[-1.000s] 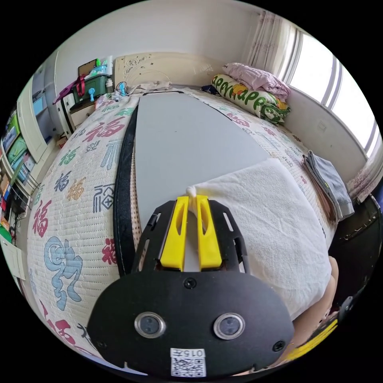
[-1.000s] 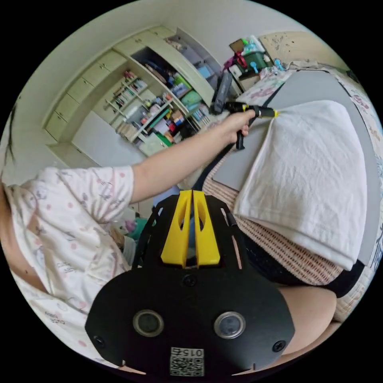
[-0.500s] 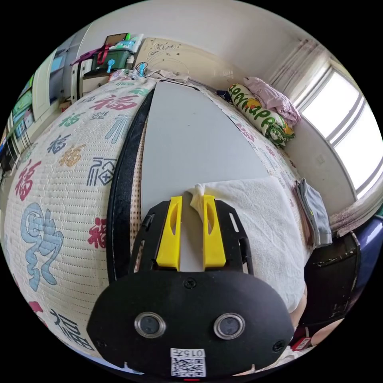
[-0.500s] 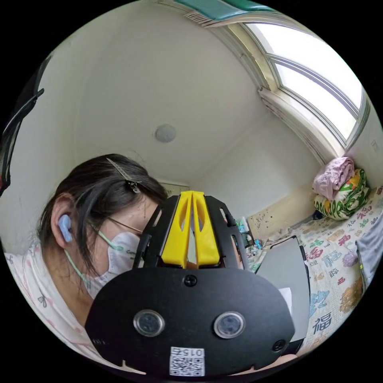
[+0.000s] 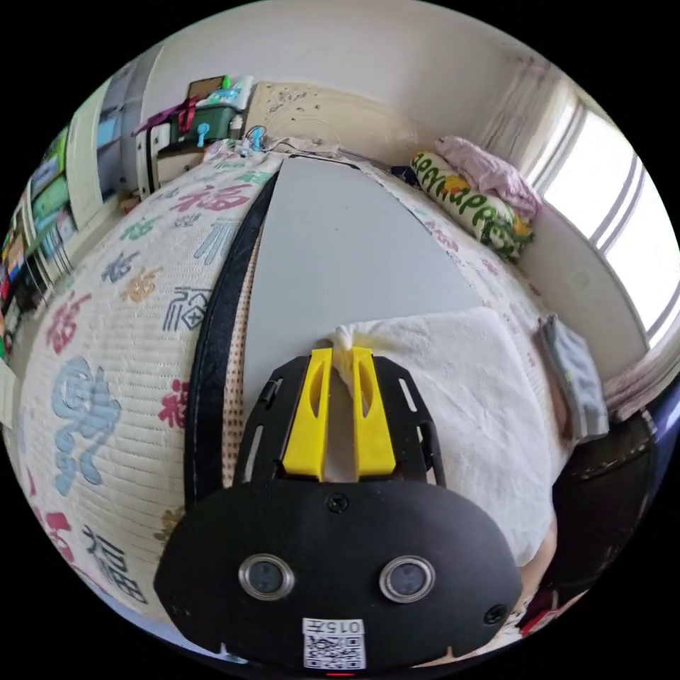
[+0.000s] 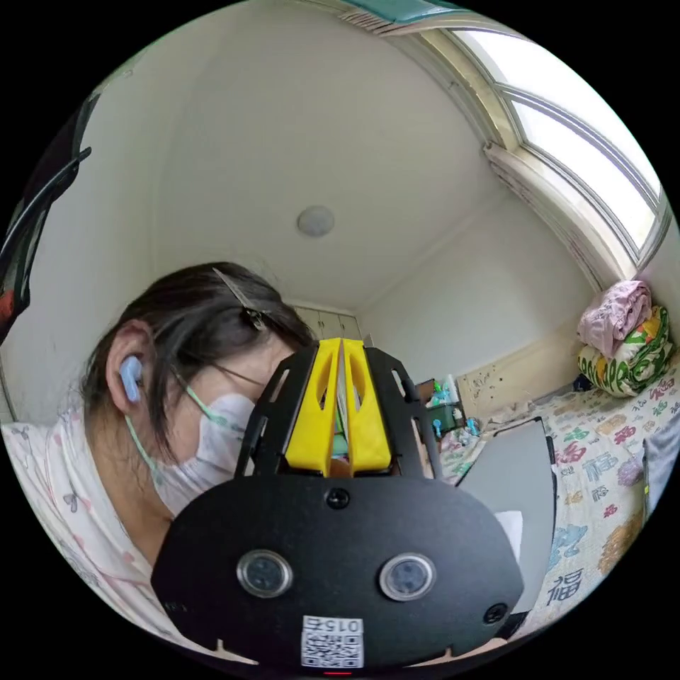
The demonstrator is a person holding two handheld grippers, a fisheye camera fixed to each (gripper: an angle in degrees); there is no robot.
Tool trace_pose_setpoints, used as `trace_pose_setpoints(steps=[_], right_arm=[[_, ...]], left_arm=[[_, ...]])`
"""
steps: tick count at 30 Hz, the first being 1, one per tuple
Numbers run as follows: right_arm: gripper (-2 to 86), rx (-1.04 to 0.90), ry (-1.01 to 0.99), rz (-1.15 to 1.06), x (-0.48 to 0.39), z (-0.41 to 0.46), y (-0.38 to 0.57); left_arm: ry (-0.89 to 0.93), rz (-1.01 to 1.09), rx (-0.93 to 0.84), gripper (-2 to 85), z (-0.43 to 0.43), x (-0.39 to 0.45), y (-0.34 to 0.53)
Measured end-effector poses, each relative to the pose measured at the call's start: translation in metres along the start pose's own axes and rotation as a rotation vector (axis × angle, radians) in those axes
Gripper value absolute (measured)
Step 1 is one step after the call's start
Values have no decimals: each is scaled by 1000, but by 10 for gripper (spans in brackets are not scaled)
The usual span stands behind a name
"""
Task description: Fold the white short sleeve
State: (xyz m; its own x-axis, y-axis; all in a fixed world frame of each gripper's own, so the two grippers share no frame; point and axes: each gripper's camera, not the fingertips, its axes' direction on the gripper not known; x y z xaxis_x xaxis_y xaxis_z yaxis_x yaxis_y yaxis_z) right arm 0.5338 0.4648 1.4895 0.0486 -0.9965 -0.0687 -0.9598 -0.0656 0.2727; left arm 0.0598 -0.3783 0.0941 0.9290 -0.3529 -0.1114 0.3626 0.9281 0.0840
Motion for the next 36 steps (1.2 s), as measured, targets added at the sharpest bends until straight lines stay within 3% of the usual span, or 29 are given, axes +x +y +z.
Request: trace_pose_setpoints(steps=[2,6,11,20,29,36], right_arm=[[120,-188,122,-7,6,29,-22],[146,-516,197,221,94,72,-28],[162,-847,360,387,181,136,-30],[189,-995,384,576,251,298,-180],[182,-1132,421,687,280,426,-300],[111,-1122,329,886,258,435,-330]], left_arm=[[153,-35,11,74,-3,-35,8],[416,-90,40,109,-7,-107,32],[468,-6,-15,178,0,-128,19],[303,51,-45,191,16,-160,-21],[360,-33,-30,163,15,-252,-47],[465,-65,-86,152,16,-313,-78]])
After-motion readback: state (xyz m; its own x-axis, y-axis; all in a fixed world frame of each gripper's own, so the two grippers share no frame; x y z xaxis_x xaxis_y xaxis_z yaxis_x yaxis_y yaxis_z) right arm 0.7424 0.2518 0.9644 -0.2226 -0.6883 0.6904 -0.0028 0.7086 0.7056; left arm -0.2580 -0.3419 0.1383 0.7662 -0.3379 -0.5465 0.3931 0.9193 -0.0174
